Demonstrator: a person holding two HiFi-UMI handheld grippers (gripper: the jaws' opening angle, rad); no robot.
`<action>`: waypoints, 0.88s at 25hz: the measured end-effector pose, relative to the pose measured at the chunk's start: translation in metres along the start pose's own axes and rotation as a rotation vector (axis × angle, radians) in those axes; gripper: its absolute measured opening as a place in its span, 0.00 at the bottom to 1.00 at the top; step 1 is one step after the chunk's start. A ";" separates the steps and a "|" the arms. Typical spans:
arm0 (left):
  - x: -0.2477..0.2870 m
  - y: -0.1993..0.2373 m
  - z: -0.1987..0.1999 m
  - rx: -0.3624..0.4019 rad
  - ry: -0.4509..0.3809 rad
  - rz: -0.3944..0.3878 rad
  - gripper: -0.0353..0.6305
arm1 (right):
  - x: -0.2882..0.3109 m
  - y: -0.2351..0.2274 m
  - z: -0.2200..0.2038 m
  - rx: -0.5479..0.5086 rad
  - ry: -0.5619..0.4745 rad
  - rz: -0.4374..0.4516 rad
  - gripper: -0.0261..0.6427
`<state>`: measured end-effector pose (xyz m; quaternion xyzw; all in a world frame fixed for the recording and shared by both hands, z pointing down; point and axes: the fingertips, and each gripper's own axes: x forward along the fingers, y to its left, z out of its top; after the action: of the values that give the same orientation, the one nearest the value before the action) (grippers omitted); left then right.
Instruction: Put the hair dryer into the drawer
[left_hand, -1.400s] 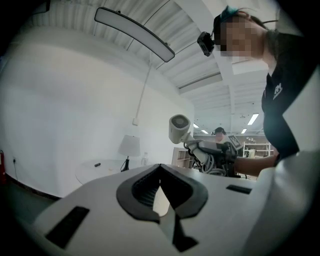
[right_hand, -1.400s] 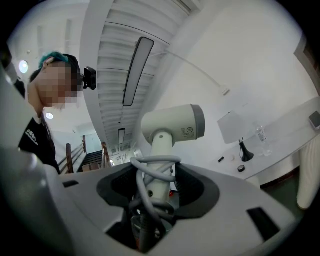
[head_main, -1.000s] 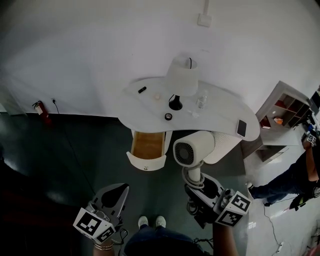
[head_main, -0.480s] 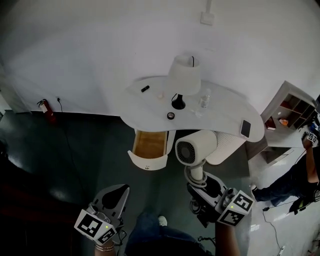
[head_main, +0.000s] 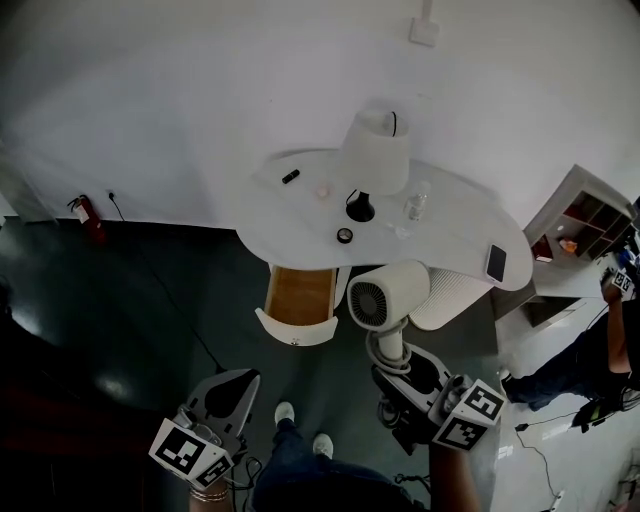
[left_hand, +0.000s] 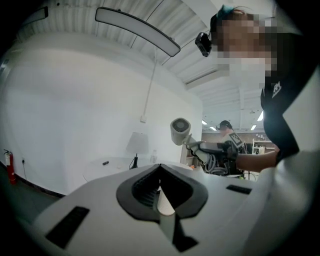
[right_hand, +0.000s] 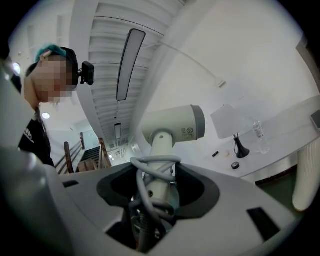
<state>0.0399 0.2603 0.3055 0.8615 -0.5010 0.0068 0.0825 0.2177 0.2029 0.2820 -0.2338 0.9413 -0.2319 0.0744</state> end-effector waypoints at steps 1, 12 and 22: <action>0.005 0.005 0.003 0.004 -0.002 -0.008 0.07 | 0.005 -0.003 0.001 0.005 0.000 -0.002 0.39; 0.049 0.060 0.032 0.024 -0.004 -0.076 0.07 | 0.063 -0.020 0.022 0.016 0.003 -0.016 0.39; 0.068 0.097 0.032 0.009 0.038 -0.163 0.07 | 0.102 -0.029 0.020 0.013 0.032 -0.073 0.39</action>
<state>-0.0126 0.1494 0.2938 0.8995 -0.4275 0.0187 0.0886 0.1443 0.1240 0.2750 -0.2635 0.9317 -0.2445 0.0524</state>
